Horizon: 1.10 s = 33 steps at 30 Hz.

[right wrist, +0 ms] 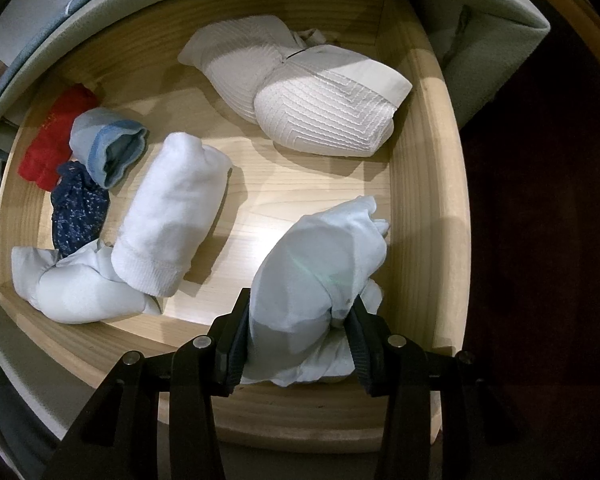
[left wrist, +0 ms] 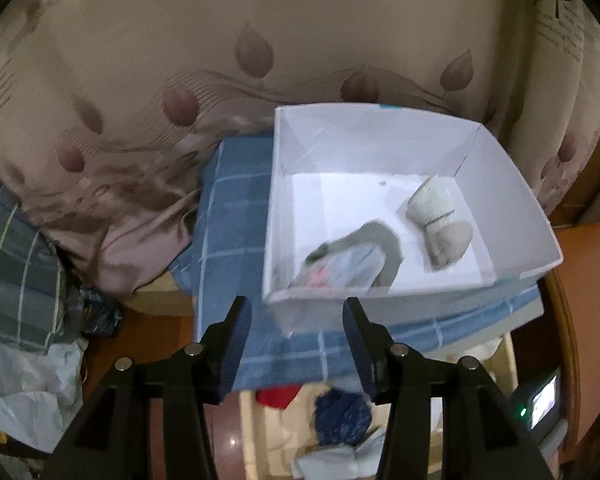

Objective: Take underwear out of drawer
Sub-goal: 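Withdraw the left tool from the box back over the drawer, then carry the white rolled garment over the white box and open the right tool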

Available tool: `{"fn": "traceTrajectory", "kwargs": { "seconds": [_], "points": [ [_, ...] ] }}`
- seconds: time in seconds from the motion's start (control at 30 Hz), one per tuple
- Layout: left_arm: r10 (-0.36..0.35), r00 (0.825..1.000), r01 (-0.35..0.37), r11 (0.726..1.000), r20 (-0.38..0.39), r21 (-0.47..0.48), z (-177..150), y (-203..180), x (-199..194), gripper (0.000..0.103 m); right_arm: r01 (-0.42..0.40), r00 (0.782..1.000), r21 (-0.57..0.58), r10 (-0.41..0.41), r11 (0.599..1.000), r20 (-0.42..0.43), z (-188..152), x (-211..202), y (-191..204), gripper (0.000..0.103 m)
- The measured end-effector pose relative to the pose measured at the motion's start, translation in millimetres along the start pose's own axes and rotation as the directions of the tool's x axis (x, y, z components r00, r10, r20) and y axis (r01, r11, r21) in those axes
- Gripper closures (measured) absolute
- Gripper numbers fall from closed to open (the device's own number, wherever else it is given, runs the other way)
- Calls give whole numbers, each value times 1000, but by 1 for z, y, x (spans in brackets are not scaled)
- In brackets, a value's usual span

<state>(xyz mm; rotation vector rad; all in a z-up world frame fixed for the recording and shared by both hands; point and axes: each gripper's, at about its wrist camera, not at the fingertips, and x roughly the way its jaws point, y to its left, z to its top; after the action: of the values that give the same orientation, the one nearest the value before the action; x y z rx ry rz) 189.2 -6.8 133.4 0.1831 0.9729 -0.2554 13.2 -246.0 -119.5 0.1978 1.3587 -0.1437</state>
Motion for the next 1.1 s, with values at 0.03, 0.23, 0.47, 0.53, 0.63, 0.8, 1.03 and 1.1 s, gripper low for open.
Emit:
{"fn": "traceTrajectory", "kwargs": {
  "seconds": [0.03,0.23,0.47,0.53,0.63,0.8,1.03,1.1],
  "points": [
    [6,1000,-6,1000,-3,-8,-9,4,-2,54,1,1000,1,-1,1000,0,0,0,1,62],
    [36,998,-39,998,-50,-58,-64,18,2,54,32,999,-14,-32,999,-2,0,1,6,62],
    [81,993,-89,992,-89,-90,-129,9,27,54,62,998,-32,-62,998,15,-3,-1,16,62],
    [87,990,-98,989,-109,-106,-141,5,37,54,72,997,-35,-71,997,22,-4,-1,17,62],
    [93,985,-111,986,-147,-121,-157,1,52,54,91,995,-39,-89,995,39,-6,-5,20,62],
    [81,981,-110,981,-176,-162,-175,2,67,54,107,990,-45,-102,993,99,-9,-19,22,62],
    [75,986,-109,965,-147,-237,-184,15,62,54,72,985,-29,-66,997,162,-14,-34,18,62],
    [78,989,-107,964,-125,-242,-185,15,58,54,63,981,-27,-57,998,183,-22,-42,12,62]
  ]
}}
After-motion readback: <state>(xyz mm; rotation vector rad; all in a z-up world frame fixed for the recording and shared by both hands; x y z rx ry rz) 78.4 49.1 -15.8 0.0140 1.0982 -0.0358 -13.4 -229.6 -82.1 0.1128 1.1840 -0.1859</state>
